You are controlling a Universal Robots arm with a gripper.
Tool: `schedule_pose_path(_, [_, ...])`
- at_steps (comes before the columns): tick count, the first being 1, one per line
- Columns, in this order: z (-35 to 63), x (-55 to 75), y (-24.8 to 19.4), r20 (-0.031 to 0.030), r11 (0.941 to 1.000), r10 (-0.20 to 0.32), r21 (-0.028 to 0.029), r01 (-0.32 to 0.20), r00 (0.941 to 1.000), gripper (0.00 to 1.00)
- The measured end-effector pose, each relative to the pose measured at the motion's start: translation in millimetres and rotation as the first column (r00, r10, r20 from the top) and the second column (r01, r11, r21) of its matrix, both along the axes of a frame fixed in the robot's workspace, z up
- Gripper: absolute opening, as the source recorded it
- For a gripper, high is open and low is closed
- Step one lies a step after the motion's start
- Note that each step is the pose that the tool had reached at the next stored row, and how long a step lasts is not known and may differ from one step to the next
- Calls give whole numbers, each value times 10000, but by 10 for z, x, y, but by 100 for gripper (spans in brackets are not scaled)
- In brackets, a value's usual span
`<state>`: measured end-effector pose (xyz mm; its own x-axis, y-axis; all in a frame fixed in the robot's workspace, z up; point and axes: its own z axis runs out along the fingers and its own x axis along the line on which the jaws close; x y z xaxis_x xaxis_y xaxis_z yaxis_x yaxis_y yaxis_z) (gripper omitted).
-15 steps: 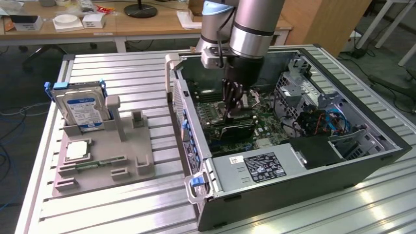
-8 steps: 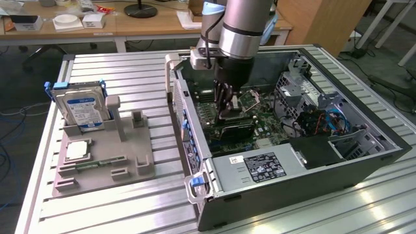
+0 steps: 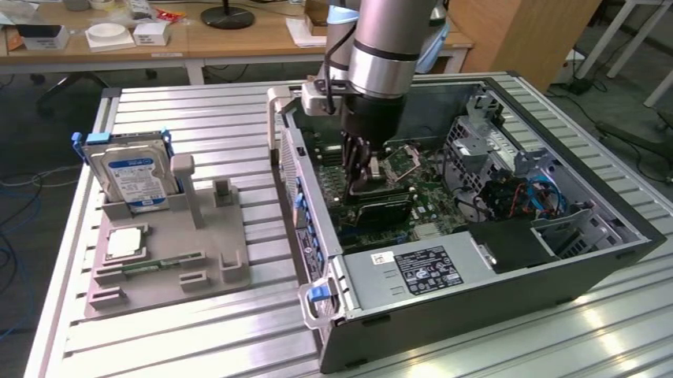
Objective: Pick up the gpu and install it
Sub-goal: 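Press down on the gpu until it lock into place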
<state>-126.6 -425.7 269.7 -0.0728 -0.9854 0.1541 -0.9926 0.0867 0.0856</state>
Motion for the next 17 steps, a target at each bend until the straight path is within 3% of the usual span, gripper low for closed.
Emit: schedule_pose_path(17, [-86,-22,0,10,10000,0,-2,0,10000,10])
